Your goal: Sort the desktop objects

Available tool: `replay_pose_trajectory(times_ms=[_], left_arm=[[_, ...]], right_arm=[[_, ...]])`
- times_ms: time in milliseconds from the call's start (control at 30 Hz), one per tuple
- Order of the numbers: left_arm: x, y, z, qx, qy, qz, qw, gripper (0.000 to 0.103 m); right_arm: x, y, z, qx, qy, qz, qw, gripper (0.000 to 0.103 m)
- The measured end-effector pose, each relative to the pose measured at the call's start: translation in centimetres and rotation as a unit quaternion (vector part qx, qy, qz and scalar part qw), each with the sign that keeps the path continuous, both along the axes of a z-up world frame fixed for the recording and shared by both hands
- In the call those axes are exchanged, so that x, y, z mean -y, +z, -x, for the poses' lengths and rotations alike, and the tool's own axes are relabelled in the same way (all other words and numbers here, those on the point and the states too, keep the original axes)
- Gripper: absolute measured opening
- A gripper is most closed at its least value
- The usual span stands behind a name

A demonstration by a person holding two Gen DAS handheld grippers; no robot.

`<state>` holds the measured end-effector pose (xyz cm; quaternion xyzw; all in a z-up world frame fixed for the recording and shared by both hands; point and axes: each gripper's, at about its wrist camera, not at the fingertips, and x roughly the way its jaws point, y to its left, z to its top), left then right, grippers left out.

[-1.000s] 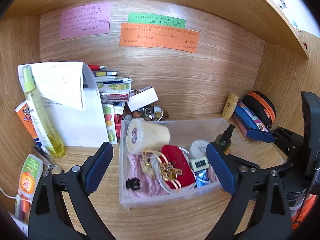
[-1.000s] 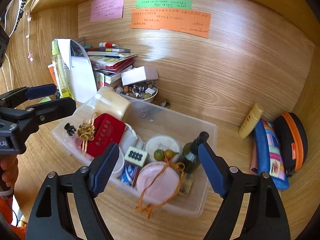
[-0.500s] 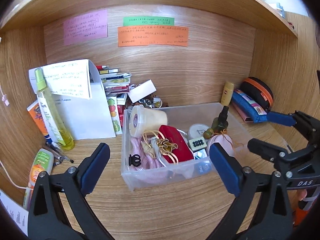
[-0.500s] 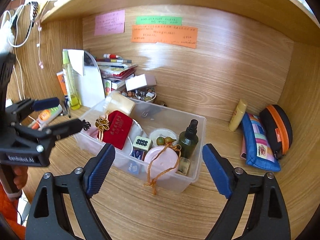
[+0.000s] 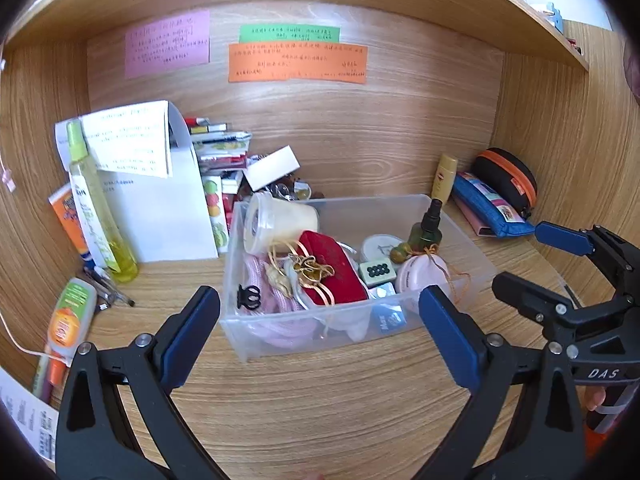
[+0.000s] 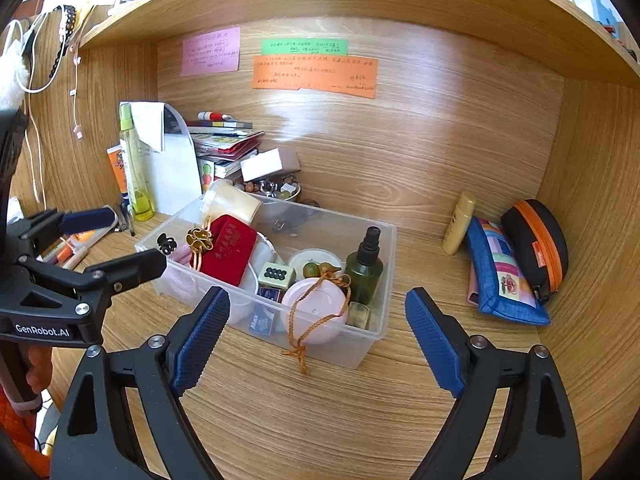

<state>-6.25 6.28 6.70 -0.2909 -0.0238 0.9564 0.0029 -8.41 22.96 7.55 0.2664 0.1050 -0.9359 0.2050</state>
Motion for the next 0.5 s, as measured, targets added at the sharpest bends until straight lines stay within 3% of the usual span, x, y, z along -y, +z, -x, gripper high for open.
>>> replay_pose_trajectory(times_ms=[233, 500], left_arm=[[0.2, -0.9, 0.8, 0.021, -0.01, -0.028, 0.9993, 0.101], [-0.2, -1.0, 0.8, 0.008, -0.011, -0.02, 0.9997, 0.101]], right_arm=[[-0.4, -0.4, 0.6, 0.013, -0.003, 0.003, 1.0, 0.088], [-0.6, -0.7, 1.2, 0.02, -0.004, 0.005, 1.0, 0.088]])
